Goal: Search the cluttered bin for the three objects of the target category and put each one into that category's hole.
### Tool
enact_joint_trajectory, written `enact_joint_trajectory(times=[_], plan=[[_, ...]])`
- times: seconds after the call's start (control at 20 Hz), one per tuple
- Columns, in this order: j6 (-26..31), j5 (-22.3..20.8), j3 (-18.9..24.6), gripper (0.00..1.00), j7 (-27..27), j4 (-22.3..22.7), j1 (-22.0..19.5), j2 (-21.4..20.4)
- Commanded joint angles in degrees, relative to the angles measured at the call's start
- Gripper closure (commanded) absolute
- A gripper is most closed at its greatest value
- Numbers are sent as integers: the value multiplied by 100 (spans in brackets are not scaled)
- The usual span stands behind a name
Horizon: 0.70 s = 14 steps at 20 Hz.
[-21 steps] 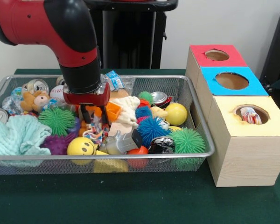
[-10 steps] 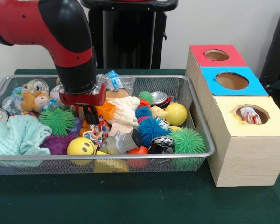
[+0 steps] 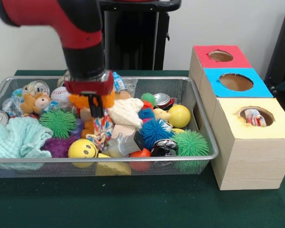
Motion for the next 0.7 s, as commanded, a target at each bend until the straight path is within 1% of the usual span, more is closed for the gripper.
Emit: enact_joint_trajectory(times=[0.05, 0.25, 0.5, 0.7], plan=[[-212, 402, 193, 100, 1034, 1078, 295, -1631], [-254, 641, 226, 100, 1051, 1297, 349, -1878], [-252, 824, 8, 100, 1093, 1486, 533, -2135], [-286, 1024, -14, 100, 1114, 1767, 604, -2399]])
